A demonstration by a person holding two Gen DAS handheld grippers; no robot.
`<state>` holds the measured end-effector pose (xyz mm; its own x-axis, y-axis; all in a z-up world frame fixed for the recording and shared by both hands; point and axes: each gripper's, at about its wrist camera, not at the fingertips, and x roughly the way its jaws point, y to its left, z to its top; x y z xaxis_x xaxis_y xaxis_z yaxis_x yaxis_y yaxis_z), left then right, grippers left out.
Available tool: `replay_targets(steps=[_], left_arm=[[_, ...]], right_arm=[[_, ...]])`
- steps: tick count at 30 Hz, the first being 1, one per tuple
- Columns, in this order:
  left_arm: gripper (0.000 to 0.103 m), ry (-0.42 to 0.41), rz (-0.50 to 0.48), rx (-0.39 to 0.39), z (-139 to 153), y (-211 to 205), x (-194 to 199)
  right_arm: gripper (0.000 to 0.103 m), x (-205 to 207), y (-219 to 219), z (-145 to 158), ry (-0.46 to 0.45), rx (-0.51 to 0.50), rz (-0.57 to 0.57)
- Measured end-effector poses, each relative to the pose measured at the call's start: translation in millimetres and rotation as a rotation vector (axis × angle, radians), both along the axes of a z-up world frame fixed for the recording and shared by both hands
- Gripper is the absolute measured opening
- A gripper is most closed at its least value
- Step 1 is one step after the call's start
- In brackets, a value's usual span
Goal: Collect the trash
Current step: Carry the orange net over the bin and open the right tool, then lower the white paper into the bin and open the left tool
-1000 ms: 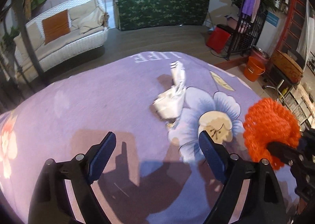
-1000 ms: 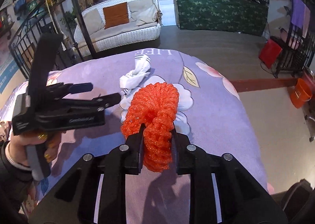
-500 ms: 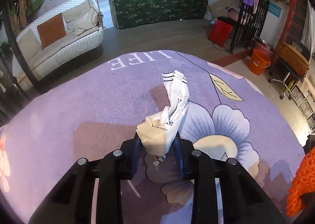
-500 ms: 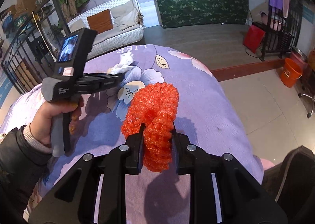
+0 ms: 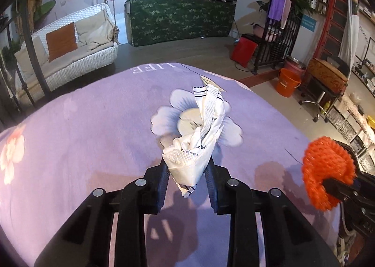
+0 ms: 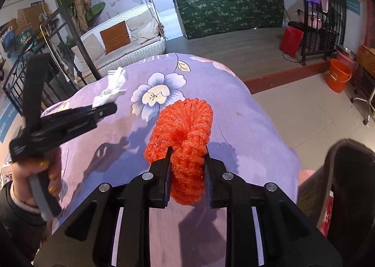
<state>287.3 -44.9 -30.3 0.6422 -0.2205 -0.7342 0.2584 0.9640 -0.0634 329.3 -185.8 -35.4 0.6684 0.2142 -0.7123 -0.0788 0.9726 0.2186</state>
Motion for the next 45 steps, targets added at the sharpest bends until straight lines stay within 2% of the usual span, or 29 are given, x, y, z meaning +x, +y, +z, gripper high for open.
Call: replay_targets(steps=[5,8,17,31,36,37,39,40,41,45], left_arm=[[0.028,0.017,-0.024,-0.036,2.6,-11.3,-37.2],[0.028,0.016,-0.04,-0.033,1.3,-19.3,-51.8],[0.029,-0.032,-0.124,-0.039,5.6,-60.2,-105.6],[0.029,-0.021,-0.311,-0.085,1.7,-133.0,-142.7],[0.029,-0.002,-0.362,-0.091,-4.6,-155.8,-151.6],[0.029,0.0,-0.371,-0.087,-6.2,-159.4,-153.0],[0.029,0.008,-0.391,-0.085,-9.5,-165.0,-155.8],[0.029,0.011,-0.398,-0.085,-10.1,-167.3,-156.6],[0.029,0.013,-0.404,-0.084,-10.9,-170.7,-157.8],[0.029,0.023,-0.431,-0.072,-16.4,-183.6,-160.2]], right_arm=[[0.023,-35.0,-14.4,-1.7,-0.006,0.007,-0.03],[0.023,-56.0,-26.1,-5.7,-0.006,0.014,-0.055],[0.023,-110.1,-68.6,-12.2,-0.005,0.03,-0.158],[0.023,-165.8,-141.2,-25.4,0.008,0.027,-0.37],[0.023,-170.7,-164.9,-38.9,0.043,-0.023,-0.46],[0.025,-171.1,-170.3,-42.6,0.05,-0.028,-0.483],[0.036,-172.3,-179.0,-49.6,0.065,-0.037,-0.516],[0.055,-172.4,-184.1,-54.1,0.074,-0.04,-0.537],[0.067,-171.5,-189.0,-56.3,0.075,-0.035,-0.555],[0.067,-176.4,-195.6,-61.5,0.068,-0.016,-0.574]])
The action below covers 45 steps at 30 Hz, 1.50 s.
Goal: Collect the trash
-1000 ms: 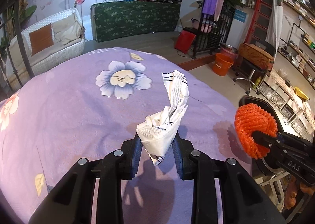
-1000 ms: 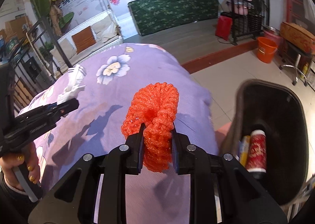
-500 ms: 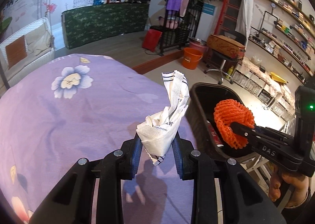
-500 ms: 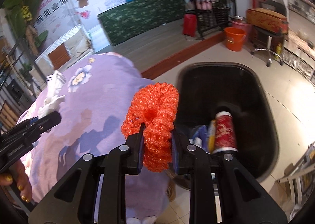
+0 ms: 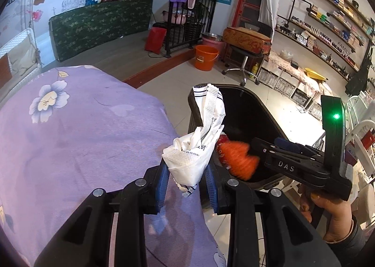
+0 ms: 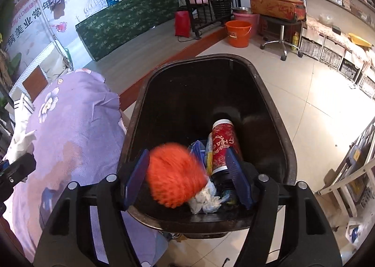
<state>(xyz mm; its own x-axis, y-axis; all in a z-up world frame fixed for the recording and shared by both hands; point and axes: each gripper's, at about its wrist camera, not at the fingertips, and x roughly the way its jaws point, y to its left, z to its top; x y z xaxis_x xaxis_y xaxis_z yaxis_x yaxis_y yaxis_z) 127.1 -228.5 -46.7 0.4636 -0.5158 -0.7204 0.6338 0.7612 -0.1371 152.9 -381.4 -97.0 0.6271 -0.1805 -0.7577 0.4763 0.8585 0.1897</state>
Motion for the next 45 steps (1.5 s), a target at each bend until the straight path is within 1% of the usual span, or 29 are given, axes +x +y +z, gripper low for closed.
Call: replay_targets(steps=[4,9,13,16,20,28,33,35,36,37,38,40,41,45], left_arm=[[0.029,0.012,-0.033,0.014,-4.7,-14.7,-1.3],[0.029,0.038,-0.08,0.033,-12.9,-38.6,1.1],[0.029,0.027,-0.109,0.066,-18.9,-57.6,0.2],[0.029,0.043,-0.139,0.074,-23.8,-70.7,0.9],[0.029,0.043,-0.175,0.101,-29.1,-88.3,-0.6],[0.029,0.067,-0.221,0.146,-43.0,-108.4,0.4],[0.032,0.107,-0.237,0.145,-47.0,-116.1,3.4],[0.047,0.097,-0.24,0.15,-46.9,-117.3,4.1],[0.051,0.087,-0.24,0.148,-45.6,-116.1,3.0],[0.061,0.082,-0.239,0.145,-44.7,-116.5,2.8],[0.068,0.076,-0.235,0.14,-42.9,-114.9,2.1],[0.074,0.067,-0.23,0.125,-39.0,-111.7,1.8],[0.078,0.061,-0.226,0.118,-37.3,-110.6,0.2],[0.086,0.019,-0.206,0.096,-25.5,-96.9,-6.0]], right_arm=[[0.069,-8.1,-4.4,2.1,-0.007,-0.018,-0.009],[0.071,-23.2,-13.3,10.5,-0.025,-0.044,-0.057],[0.073,-39.0,-21.7,16.7,-0.039,-0.051,-0.088],[0.074,-50.1,-29.2,20.6,-0.047,-0.055,-0.115],[0.074,-63.6,-39.2,24.2,-0.054,-0.059,-0.158],[0.074,-81.5,-57.4,27.2,-0.061,-0.045,-0.217],[0.074,-86.2,-61.3,27.8,-0.066,-0.049,-0.233],[0.074,-88.1,-60.6,26.3,-0.065,-0.049,-0.237],[0.074,-87.7,-60.9,26.3,-0.065,-0.048,-0.238],[0.075,-88.3,-61.1,26.4,-0.064,-0.048,-0.239],[0.078,-88.9,-60.2,26.5,-0.064,-0.051,-0.241],[0.083,-89.5,-59.1,28.1,-0.067,-0.058,-0.248],[0.083,-90.2,-58.4,29.1,-0.072,-0.06,-0.251],[0.086,-91.6,-55.5,34.0,-0.083,-0.072,-0.258]])
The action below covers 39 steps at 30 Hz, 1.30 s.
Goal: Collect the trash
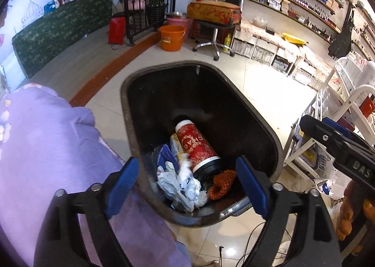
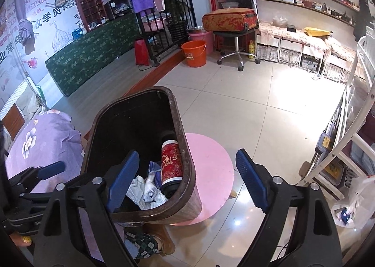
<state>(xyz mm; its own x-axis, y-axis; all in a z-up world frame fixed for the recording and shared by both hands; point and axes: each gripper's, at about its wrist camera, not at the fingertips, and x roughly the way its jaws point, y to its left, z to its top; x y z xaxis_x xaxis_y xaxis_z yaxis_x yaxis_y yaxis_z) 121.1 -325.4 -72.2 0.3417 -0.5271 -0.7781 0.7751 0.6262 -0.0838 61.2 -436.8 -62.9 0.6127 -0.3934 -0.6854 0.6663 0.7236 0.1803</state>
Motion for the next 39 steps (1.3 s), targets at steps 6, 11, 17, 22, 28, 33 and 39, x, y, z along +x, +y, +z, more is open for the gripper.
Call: replay_targets(steps=[6,11,17,22,28,33,39], left_arm=[[0.093,-0.04,0.054,-0.061,20.6,35.2,-5.4],[0.097,-0.076,0.141,-0.098,33.3,67.6,-2.3],[0.097,-0.124,0.273,-0.135,45.9,108.3,-1.0],[0.097,-0.209,0.405,-0.151,55.8,148.5,-8.9],[0.097,-0.303,0.537,-0.179,67.4,200.8,-27.7],[0.097,-0.401,0.669,-0.187,78.9,236.9,-51.7],[0.097,-0.448,0.739,-0.18,82.8,264.8,-75.8]], right_arm=[[0.092,0.1,14.2,10.5,-0.026,-0.024,0.015],[0.095,3.5,39.6,25.6,-0.078,-0.069,0.048],[0.097,11.9,78.5,42.5,-0.11,-0.153,0.091],[0.097,11.7,124.0,52.9,-0.138,-0.262,0.117],[0.097,3.4,178.2,62.8,-0.203,-0.34,0.184],[0.098,-9.1,223.2,69.0,-0.252,-0.403,0.283],[0.098,-20.1,251.6,75.6,-0.289,-0.387,0.36]])
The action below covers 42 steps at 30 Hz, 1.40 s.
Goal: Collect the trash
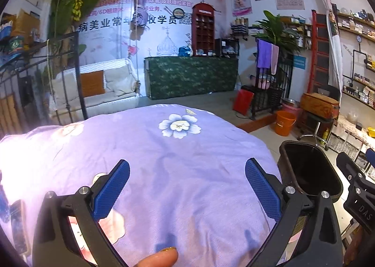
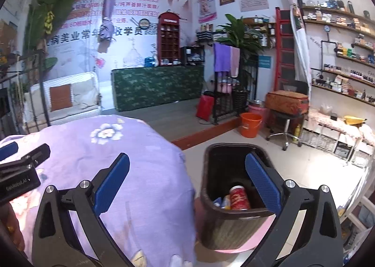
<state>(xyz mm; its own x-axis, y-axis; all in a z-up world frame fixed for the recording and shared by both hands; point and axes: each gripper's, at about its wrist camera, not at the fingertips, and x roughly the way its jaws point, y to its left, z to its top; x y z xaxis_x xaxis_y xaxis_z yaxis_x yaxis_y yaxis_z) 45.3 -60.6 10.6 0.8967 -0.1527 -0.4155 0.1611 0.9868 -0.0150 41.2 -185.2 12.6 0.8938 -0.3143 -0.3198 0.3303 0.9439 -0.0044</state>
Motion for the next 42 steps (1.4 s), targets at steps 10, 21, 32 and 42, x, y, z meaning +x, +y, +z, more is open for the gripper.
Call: replay_targets(steps=[10,21,32,42], left_arm=[[0.097,-0.057,0.088,-0.052,7.4,26.8,-18.5],[0.097,-0.045,0.077,-0.063,3.7,31.3,-21.9],[0.097,-0.045,0.087,-0.064,3.3,30.9,-22.3],[0.097,-0.047,0.087,-0.06,3.3,32.8,-22.5]], right_arm=[[0.097,-6.5,24.1,9.0,-0.025,-0.036,0.051],[0.098,-10.0,20.3,9.5,-0.011,-0.029,0.058],[0.097,-7.7,22.3,8.1,-0.003,-0.028,0.068],[0.098,-5.9,23.5,8.3,-0.001,-0.025,0.07]])
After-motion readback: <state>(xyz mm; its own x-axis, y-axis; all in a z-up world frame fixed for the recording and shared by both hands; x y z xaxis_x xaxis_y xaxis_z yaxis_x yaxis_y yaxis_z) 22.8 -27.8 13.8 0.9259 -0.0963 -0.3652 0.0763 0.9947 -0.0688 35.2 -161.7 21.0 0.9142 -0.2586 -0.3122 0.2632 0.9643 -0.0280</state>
